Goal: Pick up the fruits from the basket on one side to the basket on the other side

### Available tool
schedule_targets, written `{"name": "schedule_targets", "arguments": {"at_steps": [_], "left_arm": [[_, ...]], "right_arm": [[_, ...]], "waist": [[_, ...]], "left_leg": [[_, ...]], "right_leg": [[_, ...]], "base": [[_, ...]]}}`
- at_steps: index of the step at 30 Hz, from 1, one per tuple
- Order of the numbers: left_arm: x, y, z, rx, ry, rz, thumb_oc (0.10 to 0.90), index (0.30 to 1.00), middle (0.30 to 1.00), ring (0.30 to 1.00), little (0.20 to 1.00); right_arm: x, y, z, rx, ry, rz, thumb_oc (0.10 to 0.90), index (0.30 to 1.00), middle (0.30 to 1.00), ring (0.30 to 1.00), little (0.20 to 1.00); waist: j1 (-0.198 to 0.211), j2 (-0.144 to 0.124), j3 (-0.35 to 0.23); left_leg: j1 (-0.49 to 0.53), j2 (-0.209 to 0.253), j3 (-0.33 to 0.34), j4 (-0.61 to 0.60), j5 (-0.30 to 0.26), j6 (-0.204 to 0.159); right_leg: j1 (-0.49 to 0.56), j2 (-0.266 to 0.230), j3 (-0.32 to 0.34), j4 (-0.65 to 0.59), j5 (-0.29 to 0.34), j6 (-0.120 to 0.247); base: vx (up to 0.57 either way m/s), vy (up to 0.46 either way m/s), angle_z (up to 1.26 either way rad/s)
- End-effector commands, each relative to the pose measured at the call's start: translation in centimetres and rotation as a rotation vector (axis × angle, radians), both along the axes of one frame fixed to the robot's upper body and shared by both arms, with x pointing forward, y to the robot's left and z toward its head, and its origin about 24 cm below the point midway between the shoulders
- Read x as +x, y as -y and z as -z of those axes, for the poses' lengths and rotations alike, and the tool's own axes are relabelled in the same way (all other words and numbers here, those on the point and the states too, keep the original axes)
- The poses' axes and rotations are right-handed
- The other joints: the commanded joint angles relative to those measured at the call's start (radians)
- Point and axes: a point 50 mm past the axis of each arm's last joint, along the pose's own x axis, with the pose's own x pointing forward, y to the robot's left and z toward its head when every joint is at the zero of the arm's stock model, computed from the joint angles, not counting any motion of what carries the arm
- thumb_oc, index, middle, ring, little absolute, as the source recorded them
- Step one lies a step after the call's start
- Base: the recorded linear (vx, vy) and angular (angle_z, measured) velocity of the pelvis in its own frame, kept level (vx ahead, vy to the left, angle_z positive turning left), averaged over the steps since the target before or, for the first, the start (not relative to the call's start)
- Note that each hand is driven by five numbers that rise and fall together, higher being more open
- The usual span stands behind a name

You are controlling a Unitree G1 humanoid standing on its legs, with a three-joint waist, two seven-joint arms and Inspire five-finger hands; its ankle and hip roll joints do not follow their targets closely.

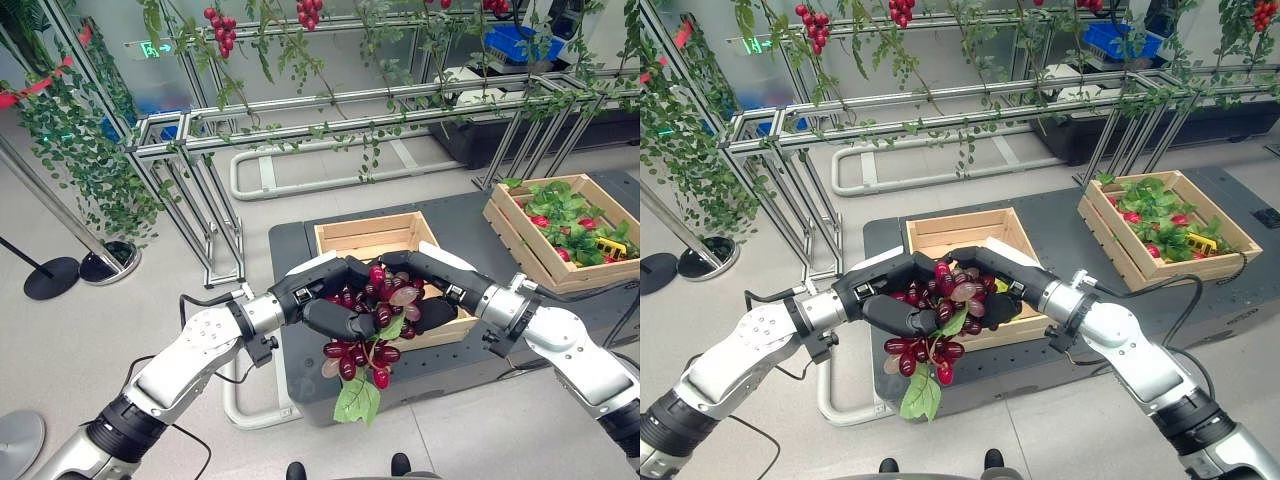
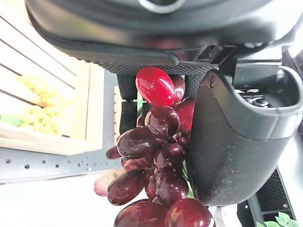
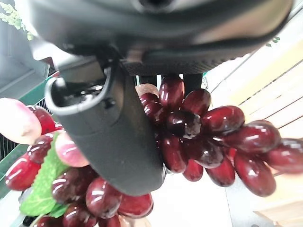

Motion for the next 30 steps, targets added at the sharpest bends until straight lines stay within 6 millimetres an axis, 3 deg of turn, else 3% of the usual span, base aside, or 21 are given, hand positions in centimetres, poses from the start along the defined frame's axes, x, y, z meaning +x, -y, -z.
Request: {"name": "schedule_targets", "arguments": {"at_steps": [1,10,11,18,22,30], "left_arm": [[0.9,0.2,-5.1,-0.215,0.299,-0.072,0.400,0.300,0.300,0.300,0.300],[0.8,-2.6,-5.8,-0.308,0.438,-0.319,0.400,0.300,0.300,0.300,0.300],[0.7,-2.8,-5.7,-0.306,0.441,-0.341,0.800,0.900,0.900,0.900,0.900],[0.7,-4.7,-3.7,-0.335,0.363,-0.478,0.800,0.900,0.900,0.900,0.900],[0.6,-5.6,-2.0,-0.386,0.286,-0.550,0.800,0.900,0.900,0.900,0.900],[0.7,-4.7,0.2,-0.652,0.096,-0.577,0.800,0.900,0.900,0.900,0.900]], "right_arm": [[-0.5,-2.1,-4.4,0.250,0.226,-0.080,0.400,0.300,0.300,0.300,0.300],[-0.7,-0.2,-3.5,0.418,0.282,0.118,0.400,0.300,0.300,0.300,0.300],[-0.8,0.1,-3.4,0.455,0.283,0.146,0.400,0.300,0.300,0.300,0.300],[-1.1,1.4,-2.5,0.697,0.245,0.266,0.400,0.300,0.300,0.300,0.300],[-1.1,1.6,-1.1,0.859,0.153,0.304,0.400,0.300,0.300,0.300,0.300],[-0.8,1.3,0.7,1.182,-0.013,0.318,0.400,0.300,0.300,0.300,0.300]], "waist": [[0.011,-0.017,-0.091],[0.015,-0.014,-0.085],[0.015,-0.014,-0.084],[0.016,-0.007,-0.079],[0.011,-0.004,-0.074],[0.001,-0.007,-0.060]], "left_leg": [[0.019,0.006,-0.011,0.007,-0.048,0.022],[0.016,0.008,-0.013,0.007,-0.052,0.023],[0.016,0.008,-0.012,0.007,-0.053,0.022],[0.013,0.015,-0.007,0.007,-0.051,0.017],[0.008,0.030,0.001,0.007,-0.044,0.011],[-0.014,0.039,-0.032,0.007,-0.025,0.010]], "right_leg": [[-0.015,-0.009,0.011,0.001,0.019,-0.006],[-0.018,-0.007,0.005,0.001,0.014,-0.013],[-0.019,-0.006,0.003,0.001,0.013,-0.014],[-0.024,-0.001,0.001,0.001,0.010,-0.019],[-0.032,0.009,0.002,0.001,0.008,-0.028],[-0.058,0.055,0.048,0.001,0.010,-0.053]], "base": [[0.00,0.000,0.00],[0.00,0.000,0.00],[0.00,0.000,0.00],[-0.01,-0.021,-0.02],[-0.02,-0.062,-0.07],[-0.04,-0.046,-0.06]]}}
